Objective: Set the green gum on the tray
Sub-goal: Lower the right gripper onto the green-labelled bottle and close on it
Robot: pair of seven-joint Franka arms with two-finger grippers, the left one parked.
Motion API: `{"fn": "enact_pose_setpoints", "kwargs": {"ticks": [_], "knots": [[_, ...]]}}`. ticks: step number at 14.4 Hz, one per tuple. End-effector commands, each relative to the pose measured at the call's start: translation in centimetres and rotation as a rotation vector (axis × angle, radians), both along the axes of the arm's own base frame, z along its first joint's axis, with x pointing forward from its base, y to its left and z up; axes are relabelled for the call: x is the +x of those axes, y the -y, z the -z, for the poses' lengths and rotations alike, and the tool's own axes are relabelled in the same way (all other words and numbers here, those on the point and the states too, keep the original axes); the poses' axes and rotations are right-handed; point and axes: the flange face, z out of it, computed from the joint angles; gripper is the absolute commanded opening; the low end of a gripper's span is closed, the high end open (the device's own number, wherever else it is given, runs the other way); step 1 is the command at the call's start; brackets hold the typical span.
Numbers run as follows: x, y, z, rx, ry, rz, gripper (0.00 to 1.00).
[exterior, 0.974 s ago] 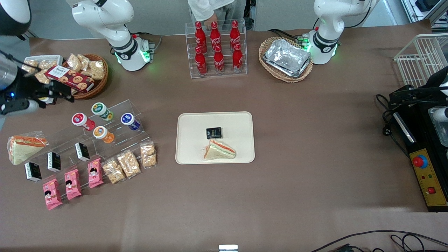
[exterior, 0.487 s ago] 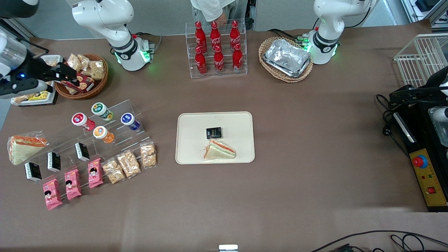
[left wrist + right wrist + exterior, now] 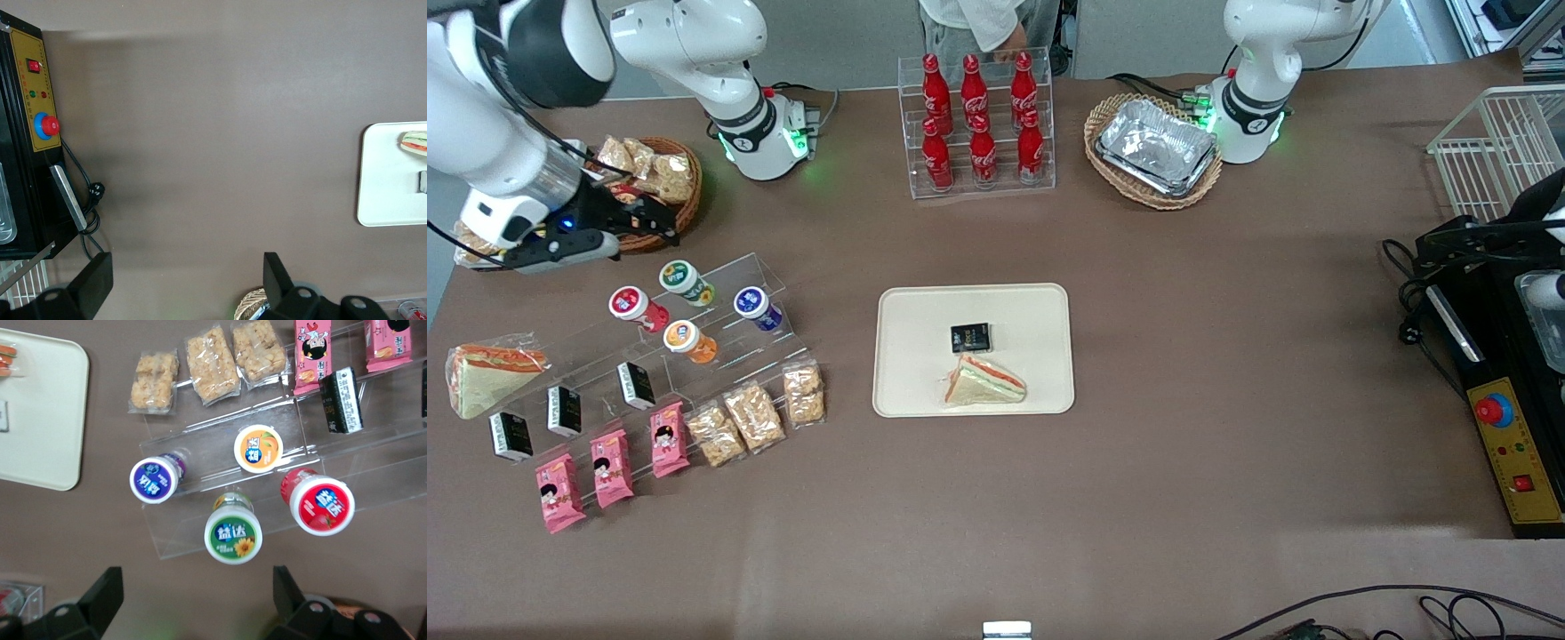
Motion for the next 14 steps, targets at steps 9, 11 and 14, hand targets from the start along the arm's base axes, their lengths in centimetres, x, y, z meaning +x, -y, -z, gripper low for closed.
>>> {"fn": "enact_pose_setpoints", "kwargs": {"ticks": [9, 11, 14], "knots": [[-2.1, 1.4, 8.6, -0.017, 0.075, -0.044, 1.0], [-2.6, 1.3, 9.9, -0.017, 0.087, -0.052, 1.0], [-3.3, 1.2, 11.2, -0.016, 0.08, -0.051, 1.0]]}}
